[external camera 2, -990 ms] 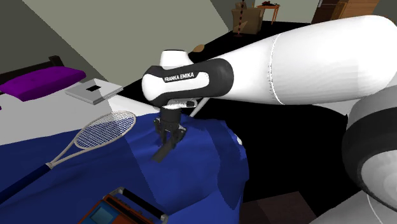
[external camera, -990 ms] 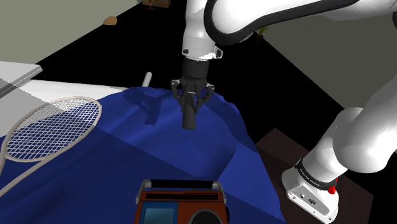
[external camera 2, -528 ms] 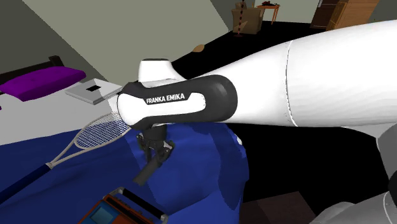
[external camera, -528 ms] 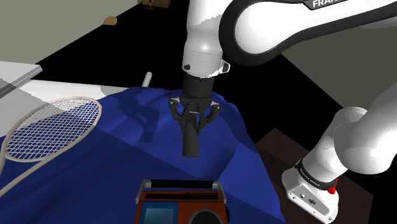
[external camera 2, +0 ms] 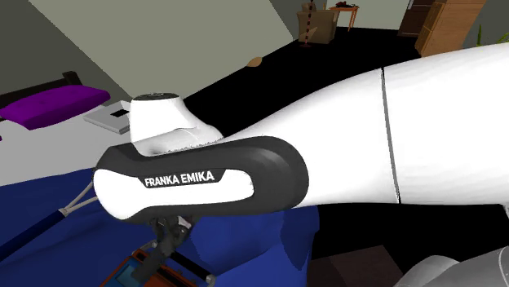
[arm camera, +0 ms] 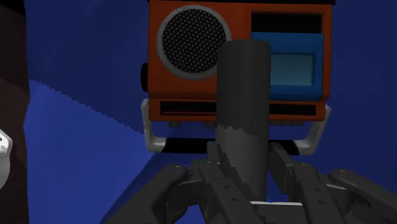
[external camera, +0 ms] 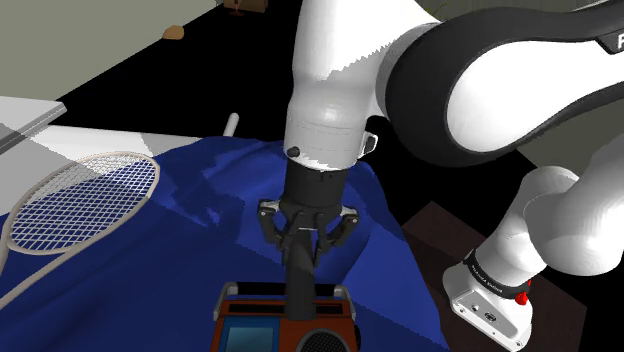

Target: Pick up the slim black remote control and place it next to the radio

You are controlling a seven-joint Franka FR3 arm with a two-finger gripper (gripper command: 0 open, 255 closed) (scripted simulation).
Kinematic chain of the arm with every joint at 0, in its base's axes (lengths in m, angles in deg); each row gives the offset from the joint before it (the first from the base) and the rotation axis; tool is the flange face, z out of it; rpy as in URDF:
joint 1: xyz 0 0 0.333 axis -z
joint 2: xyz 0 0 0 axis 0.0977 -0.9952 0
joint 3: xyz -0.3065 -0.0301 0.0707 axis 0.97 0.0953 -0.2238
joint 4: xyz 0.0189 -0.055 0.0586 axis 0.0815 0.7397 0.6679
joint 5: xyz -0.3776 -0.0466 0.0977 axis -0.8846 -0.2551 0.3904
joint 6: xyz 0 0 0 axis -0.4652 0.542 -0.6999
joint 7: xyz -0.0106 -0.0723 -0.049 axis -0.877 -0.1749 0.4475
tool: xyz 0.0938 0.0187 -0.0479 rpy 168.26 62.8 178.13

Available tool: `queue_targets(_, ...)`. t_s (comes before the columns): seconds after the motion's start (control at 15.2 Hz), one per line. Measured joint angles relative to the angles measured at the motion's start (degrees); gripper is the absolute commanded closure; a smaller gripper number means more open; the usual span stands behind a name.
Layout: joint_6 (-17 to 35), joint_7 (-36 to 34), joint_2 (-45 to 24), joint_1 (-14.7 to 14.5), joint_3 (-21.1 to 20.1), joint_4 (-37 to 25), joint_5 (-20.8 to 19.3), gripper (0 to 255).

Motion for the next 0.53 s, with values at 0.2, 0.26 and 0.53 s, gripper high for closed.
queue_targets(0.2, 1.0, -3.6, 0.4, -1.7, -2.4, 0.4, 0.6, 255)
queue_targets(0.26, 1.2, -5.1, 0.3, -2.3, -3.3, 0.1, 0.6, 255)
queue_targets(0.53, 3.2, -11.3, -1.4, -4.4, -7.3, -1.2, -0.1, 255)
